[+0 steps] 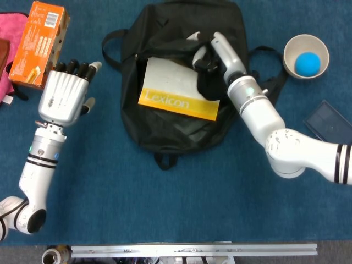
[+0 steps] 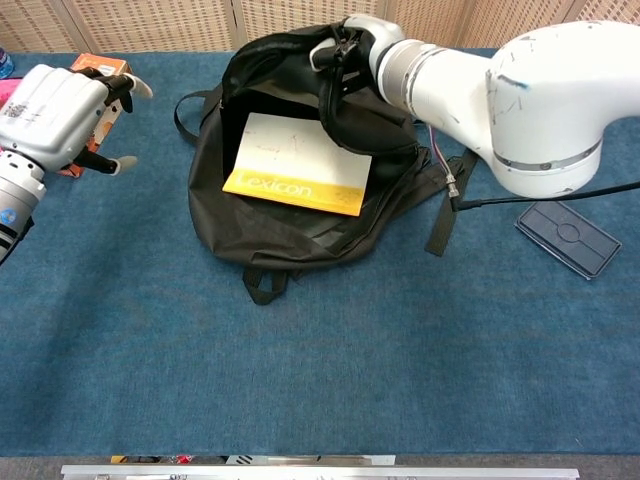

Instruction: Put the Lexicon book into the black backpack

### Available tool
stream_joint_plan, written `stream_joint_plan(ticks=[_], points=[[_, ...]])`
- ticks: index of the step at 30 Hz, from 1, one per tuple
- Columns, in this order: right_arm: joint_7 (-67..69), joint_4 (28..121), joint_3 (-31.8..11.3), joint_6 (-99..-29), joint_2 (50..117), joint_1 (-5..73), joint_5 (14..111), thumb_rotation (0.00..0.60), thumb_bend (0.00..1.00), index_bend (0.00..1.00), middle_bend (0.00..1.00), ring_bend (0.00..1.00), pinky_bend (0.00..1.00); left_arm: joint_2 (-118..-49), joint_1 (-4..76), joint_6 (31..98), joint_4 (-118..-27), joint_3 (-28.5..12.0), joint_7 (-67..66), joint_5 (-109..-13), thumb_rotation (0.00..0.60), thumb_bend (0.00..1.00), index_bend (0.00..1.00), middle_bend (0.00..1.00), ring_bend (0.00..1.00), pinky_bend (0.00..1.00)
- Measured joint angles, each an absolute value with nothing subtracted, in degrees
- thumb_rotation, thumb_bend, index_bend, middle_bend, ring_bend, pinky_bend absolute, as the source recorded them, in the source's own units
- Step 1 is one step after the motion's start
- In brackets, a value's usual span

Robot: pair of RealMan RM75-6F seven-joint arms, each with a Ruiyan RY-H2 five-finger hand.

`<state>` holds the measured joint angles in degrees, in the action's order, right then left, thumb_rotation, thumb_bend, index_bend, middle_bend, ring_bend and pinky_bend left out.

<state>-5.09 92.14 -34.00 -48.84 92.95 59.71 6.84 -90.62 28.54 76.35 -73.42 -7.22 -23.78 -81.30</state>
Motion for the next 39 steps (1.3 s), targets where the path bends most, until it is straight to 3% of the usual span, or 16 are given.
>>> stream_joint_plan(ticks=[6,9,14,16,30,39], points=[[-5.32,92.02,-31.71,-42.47,90.6,59.95,6.78,0.6,0.51,0.01,0.16,0.1,0.2,-89.68,28.16,76.35,-74.2,-7.59,-24.45,-80.72,0.6,0.15,0.25,0.39,0.32,0.42],[-5.0,92.01,-30.63,-40.95,89.11,60.04,7.09,0.6,0.4,0.0,0.14,0.07,0.16,-89.31,28.04,76.32,-74.51,-7.86,-24.69,-80.39,0.6,0.15,0.24,0.38,0.32,0.42],[-4.79,92.37,-28.9,-40.05,86.87,60.21,7.72,0.6,0.09,0.0,0.11,0.03,0.11,-88.87,27.9,76.23,-75.06,-8.04,-25.28,-80.08,0.6,0.15,0.22,0.37,0.31,0.41],[-4.51,92.87,-28.28,-39.78,85.89,60.16,8.23,0.6,0.01,0.0,0.1,0.02,0.1,-88.78,27.81,76.22,-75.38,-8.1,-25.52,-79.9,0.6,0.15,0.22,0.37,0.3,0.41],[-1.4,96.3,-25.48,-38.95,80.51,58.94,12.5,0.6,0.0,0.0,0.07,0.0,0.07,-87.59,27.19,76.91,-77.37,-8.52,-27.03,-79.38,0.6,0.15,0.2,0.36,0.29,0.4],[-1.92,97.97,-22.82,-44.77,78.03,57.01,17.51,0.6,0.01,0.0,0.17,0.05,0.08,-86.7,26.88,76.74,-77.61,-9.02,-26.82,-78.47,0.6,0.15,0.2,0.36,0.29,0.4]])
